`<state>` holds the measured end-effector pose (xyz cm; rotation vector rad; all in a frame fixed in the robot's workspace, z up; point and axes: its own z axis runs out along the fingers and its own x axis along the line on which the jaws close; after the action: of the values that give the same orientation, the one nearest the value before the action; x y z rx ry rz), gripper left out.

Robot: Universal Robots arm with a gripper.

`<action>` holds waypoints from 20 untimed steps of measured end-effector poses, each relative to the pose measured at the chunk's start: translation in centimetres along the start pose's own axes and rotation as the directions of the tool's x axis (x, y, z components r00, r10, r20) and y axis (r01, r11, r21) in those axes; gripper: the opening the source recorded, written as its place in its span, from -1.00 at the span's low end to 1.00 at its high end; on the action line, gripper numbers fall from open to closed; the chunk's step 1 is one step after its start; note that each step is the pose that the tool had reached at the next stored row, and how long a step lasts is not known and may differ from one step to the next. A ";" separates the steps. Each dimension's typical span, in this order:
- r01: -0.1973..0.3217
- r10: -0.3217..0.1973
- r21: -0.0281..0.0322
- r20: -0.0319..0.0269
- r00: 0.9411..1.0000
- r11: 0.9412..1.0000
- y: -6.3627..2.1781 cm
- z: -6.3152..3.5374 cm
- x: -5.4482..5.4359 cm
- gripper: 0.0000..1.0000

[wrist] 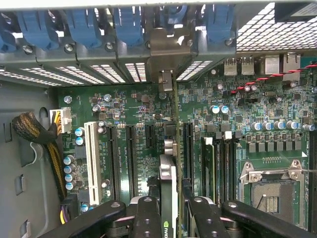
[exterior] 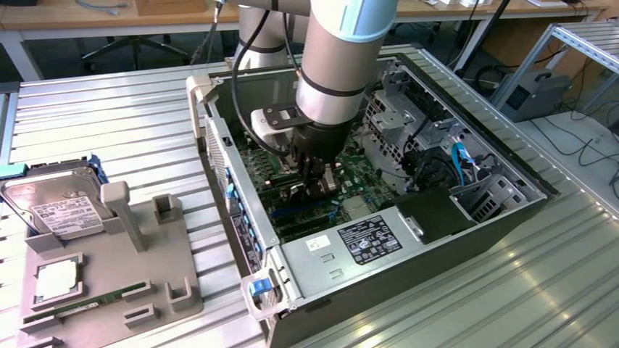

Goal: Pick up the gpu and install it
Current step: 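Insert the gpu into the slot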

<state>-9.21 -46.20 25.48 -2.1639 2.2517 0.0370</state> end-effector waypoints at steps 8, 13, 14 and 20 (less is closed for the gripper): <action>0.000 0.000 0.000 0.000 1.000 1.000 0.00 0.00 0.0 -0.46; 0.000 0.000 0.000 0.001 1.000 1.000 0.00 -0.08 0.0 -0.46; 0.000 0.000 0.000 0.001 1.000 1.000 0.00 -0.28 0.0 -0.46; 0.000 0.000 0.000 0.000 1.000 1.000 0.00 -0.43 0.0 -0.46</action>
<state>-9.21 -46.20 25.91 -2.1639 2.2518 0.0371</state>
